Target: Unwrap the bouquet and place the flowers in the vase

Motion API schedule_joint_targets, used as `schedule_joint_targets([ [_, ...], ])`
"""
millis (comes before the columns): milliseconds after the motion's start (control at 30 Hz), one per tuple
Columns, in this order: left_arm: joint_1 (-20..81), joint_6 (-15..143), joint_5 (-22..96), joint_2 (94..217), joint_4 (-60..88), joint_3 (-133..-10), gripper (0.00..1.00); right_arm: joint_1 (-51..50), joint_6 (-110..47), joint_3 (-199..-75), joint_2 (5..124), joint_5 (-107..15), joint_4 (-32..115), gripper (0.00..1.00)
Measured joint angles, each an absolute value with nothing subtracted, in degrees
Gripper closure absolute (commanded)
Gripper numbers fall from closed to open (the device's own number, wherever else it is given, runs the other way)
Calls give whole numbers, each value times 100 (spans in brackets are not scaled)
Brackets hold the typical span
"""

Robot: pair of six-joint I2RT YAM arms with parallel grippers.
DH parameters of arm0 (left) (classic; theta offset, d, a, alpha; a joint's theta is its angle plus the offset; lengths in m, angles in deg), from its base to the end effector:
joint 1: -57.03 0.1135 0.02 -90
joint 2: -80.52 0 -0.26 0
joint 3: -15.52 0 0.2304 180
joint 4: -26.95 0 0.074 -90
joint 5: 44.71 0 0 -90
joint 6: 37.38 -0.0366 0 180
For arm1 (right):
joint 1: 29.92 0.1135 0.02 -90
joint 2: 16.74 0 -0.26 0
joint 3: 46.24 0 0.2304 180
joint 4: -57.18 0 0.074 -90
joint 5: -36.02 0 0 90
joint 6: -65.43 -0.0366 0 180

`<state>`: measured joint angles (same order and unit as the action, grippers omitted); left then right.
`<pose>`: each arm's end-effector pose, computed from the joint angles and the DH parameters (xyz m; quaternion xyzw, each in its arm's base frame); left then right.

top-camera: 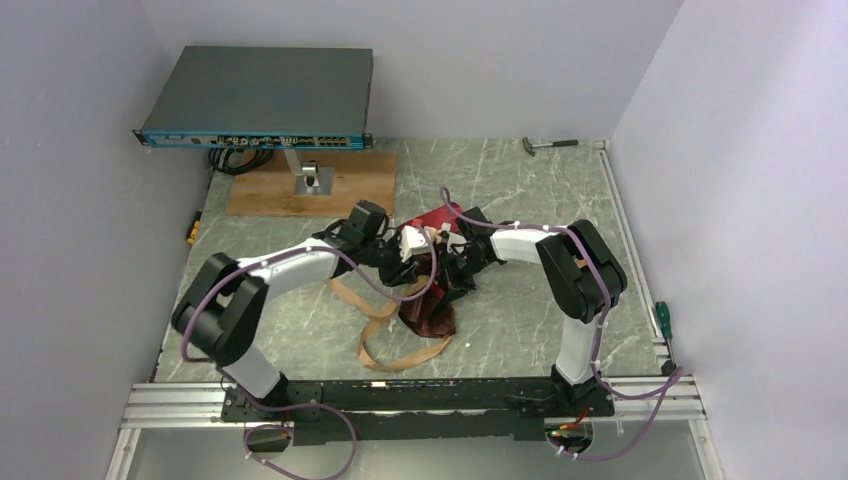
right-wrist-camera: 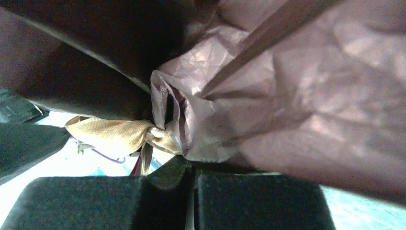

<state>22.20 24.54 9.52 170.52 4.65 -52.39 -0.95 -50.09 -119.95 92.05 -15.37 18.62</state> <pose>0.2403 -0.1932 0.2143 0.5593 0.6863 -0.3043 0.3516 0.2699 0.1756 0.1288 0.0751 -0.9323 -0.3524 0.0304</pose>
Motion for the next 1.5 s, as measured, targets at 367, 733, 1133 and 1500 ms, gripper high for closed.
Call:
schedule_joint_targets([
  [367, 2043, 2421, 725, 17690, 542, -5486, 45, -95, -4874, -12084, 9295, -1454, 1766, 100],
  [733, 1825, 2579, 556, 17690, 487, -5489, 87, -92, -4705, -12218, 9358, -1485, 1593, 100],
  [1133, 1999, 3038, 994, 17209, 452, -5631, 100, -29, -4566, -12364, 9393, -1640, 1394, 100],
  [1500, 2587, 3473, 1029, 17014, 297, -5681, 100, 8, -4517, -12528, 9448, -1795, 1379, 100],
])
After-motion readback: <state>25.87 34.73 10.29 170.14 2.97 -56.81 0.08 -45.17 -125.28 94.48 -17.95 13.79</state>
